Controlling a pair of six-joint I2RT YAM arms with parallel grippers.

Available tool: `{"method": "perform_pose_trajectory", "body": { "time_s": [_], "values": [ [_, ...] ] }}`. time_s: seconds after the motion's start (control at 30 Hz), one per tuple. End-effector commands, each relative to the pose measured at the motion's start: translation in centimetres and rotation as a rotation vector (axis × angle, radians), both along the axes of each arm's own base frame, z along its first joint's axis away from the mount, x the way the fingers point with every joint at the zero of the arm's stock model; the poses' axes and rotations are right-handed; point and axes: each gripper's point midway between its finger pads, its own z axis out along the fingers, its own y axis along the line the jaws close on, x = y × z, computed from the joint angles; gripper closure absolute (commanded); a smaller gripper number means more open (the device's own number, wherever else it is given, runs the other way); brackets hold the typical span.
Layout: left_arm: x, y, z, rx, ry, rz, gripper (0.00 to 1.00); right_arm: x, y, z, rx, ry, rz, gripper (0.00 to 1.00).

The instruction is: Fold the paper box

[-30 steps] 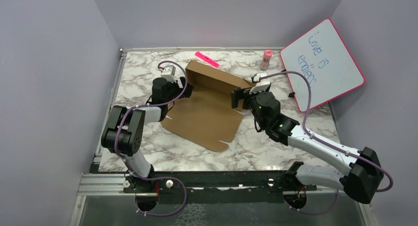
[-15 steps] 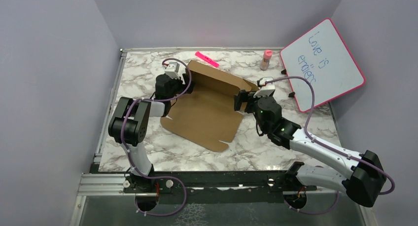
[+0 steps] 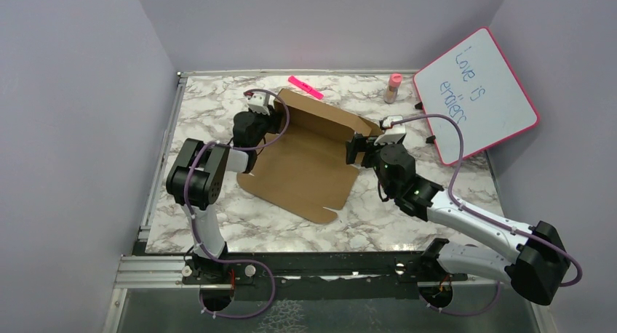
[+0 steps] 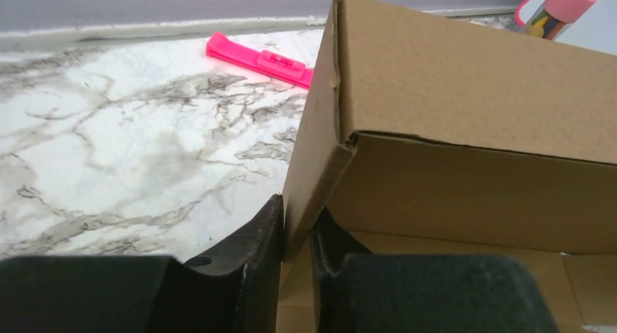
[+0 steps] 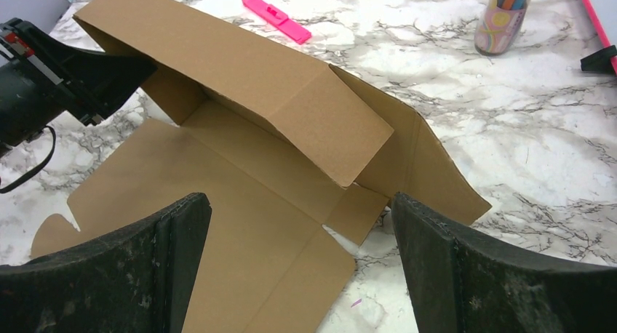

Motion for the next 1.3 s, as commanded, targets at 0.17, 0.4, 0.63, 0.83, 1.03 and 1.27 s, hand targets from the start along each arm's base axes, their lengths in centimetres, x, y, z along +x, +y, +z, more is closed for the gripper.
{"method": "perform_pose_trajectory", "body": {
  "time_s": [0.17, 0.4, 0.63, 0.83, 1.03, 1.27],
  "values": [
    [-2.1, 0.8, 1.8, 0.027, -0.102, 0.106, 0.99, 0.1, 0.1, 0.8, 0.020, -0.034, -0.005, 0.01],
    [-5.8, 3.1, 2.7, 0.068, -0.089, 0.308, 1.00, -0.4, 1.4, 2.1, 0.065, -0.014, 0.055, 0.01],
    [-8.8, 5.0, 2.4, 0.096, -0.006, 0.427, 1.00, -0.3, 2.0, 3.1, 0.101, 0.009, 0.063, 0.01],
    [-11.6, 5.6, 1.7, 0.138, 0.021, 0.458, 1.00, 0.3, 3.1, 4.0, 0.088, 0.048, 0.074, 0.00],
    [-13.8, 6.0, 1.0, 0.185, 0.054, 0.512, 0.98, 0.6, 3.6, 4.7, 0.084, 0.052, 0.080, 0.00],
    [-15.7, 5.7, 0.5, 0.186, 0.075, 0.529, 0.83, 0.8, 3.9, 3.0, 0.054, 0.107, 0.073, 0.00]
  ]
}}
